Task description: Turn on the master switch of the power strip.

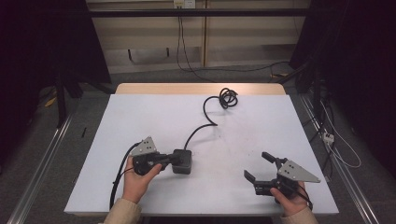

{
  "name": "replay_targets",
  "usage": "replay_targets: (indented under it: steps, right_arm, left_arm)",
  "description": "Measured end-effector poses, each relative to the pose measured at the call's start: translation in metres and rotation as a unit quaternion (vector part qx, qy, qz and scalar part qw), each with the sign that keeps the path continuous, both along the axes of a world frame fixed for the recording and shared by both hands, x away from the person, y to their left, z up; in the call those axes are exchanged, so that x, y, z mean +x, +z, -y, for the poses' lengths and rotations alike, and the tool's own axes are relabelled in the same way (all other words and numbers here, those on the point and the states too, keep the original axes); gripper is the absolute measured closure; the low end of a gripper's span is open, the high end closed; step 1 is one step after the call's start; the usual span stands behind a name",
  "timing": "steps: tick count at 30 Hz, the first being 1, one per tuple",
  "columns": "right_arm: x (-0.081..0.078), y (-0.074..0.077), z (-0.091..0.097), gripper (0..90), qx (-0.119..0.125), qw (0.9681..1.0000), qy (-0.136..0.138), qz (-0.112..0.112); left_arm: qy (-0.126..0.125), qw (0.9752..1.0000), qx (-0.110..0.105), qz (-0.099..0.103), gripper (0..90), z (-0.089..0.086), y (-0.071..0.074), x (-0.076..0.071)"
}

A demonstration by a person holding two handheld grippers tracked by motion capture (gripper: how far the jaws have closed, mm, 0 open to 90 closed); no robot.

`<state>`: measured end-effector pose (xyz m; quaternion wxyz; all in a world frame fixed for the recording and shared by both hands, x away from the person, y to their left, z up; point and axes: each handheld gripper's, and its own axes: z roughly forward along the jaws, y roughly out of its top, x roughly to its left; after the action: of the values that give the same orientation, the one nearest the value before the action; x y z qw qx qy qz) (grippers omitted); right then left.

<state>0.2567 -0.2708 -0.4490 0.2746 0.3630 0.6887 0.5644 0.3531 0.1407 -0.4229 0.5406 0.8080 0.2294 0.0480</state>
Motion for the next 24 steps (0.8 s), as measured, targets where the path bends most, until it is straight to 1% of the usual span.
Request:
replay_targets:
  steps: [5, 6, 13, 21, 24]
  right_arm:
    - [0.0001, -0.0001, 0.0001, 6.2, 0.000, 1.0000, 0.000, 0.000]
    - [0.0000, 0.0000, 0.0000, 6.2, 0.000, 1.0000, 0.000, 0.000]
    - [0.0000, 0.0000, 0.0001, 6.2, 0.000, 1.0000, 0.000, 0.000]
    - [0.0001, 0.0001, 0.0002, 6.2, 0.000, 1.0000, 0.000, 0.000]
    - [0.0001, 0.0001, 0.0003, 6.2, 0.001, 1.0000, -0.001, 0.000]
  left_arm:
    - [-0.003, 1.0000, 0.002, -0.003, 90.0, 0.0023, -0.0005, 0.0002]
    - [-0.003, 1.0000, 0.005, -0.002, 90.0, 0.0028, -0.0009, 0.0004]
    - [-0.004, 1.0000, 0.004, -0.007, 90.0, 0.0049, -0.0017, 0.0009]
    - [-0.002, 1.0000, 0.005, -0.008, 90.0, 0.0066, -0.0029, 0.0021]
    - [-0.003, 0.9999, 0.010, -0.006, 90.0, 0.0065, -0.0029, 0.0025]
